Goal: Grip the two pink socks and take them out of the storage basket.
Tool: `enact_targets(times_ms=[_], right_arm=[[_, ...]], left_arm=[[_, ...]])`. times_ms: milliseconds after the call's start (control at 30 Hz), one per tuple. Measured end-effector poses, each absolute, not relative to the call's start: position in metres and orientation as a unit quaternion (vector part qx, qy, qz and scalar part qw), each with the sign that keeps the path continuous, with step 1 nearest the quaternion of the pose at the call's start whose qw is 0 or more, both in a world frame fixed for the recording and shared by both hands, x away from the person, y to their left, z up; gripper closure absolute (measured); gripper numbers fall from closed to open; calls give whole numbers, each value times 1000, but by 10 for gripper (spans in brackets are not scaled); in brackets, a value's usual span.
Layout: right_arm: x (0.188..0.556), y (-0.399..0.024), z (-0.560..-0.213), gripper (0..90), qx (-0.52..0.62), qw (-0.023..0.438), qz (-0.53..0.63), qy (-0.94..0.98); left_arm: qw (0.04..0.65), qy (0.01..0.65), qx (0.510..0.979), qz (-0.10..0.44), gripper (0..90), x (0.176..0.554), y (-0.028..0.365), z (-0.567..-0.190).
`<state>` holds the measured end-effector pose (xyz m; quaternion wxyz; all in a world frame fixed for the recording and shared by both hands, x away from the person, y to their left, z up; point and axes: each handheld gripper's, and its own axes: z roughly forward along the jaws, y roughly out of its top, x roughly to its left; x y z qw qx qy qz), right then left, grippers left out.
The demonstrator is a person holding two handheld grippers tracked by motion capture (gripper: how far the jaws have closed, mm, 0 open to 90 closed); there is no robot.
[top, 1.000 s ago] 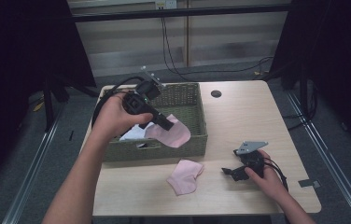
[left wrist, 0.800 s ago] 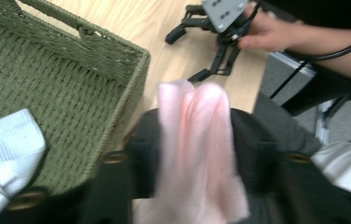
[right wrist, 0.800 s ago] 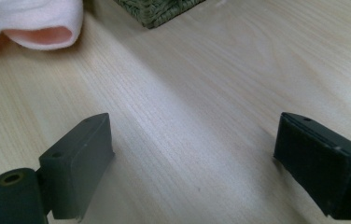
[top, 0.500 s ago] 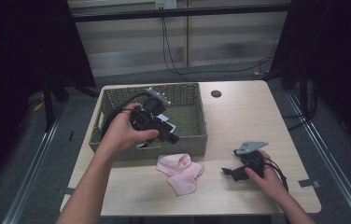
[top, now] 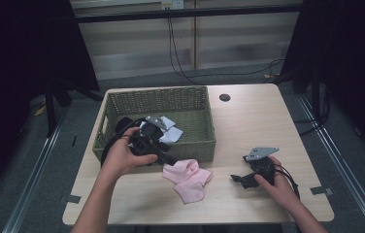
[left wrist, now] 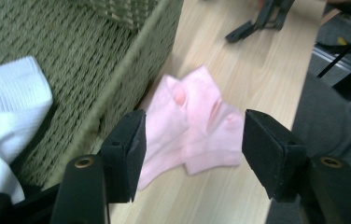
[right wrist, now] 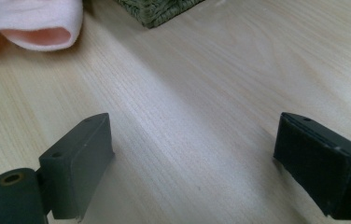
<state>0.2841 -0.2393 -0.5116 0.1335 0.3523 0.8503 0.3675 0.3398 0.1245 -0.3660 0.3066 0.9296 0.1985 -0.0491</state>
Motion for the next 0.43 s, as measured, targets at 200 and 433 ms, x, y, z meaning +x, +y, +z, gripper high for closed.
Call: enact_targets(times_ms=[200,433], right_arm=[[284,-239,-512,106,352,133,368,850],[284,-239,-512,107,352,134,367,850]], left_arm=[[309,196,930,-32,372,333,128,-384],[323,179,929,-3,325,321,115,-399]])
